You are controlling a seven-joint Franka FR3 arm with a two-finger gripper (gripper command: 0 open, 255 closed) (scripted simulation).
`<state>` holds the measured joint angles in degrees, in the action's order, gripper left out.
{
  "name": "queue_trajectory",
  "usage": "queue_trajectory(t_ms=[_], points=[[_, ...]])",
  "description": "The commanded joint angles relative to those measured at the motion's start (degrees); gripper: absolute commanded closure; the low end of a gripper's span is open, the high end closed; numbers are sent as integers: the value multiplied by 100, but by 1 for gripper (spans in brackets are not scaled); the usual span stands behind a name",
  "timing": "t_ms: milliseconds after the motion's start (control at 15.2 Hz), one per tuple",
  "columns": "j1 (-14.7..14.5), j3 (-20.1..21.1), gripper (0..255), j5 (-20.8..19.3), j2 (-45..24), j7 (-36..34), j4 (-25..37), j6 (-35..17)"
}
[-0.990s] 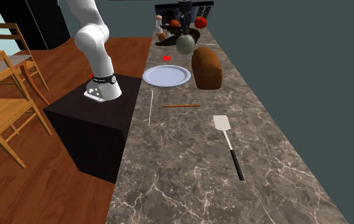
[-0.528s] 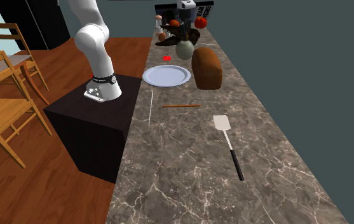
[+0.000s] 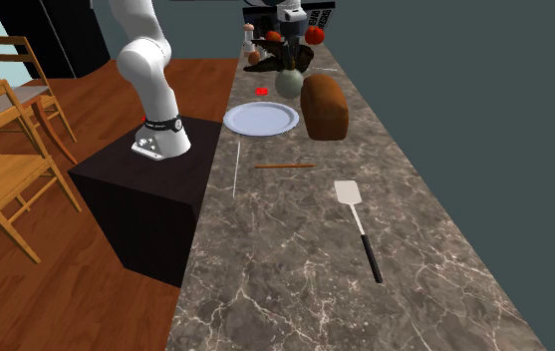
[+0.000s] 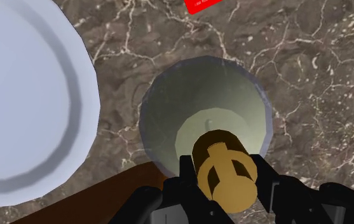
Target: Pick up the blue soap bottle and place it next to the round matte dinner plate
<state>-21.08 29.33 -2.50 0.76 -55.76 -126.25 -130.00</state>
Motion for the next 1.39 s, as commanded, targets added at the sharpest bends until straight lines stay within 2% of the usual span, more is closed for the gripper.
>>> queue_trajectory(t_ms=[0,132,198,528,792,1320], points=[[0,0,255,-2,-1,-1,3,-3],[0,0,255,-2,-1,-1,3,-3],[0,0,0,-1,0,-1,1,-4],[0,0,0,-2,-1,-1,3,-3],[-1,-29,0,265,419,190,341,699],[-2,-30,0,265,418,190,341,698]])
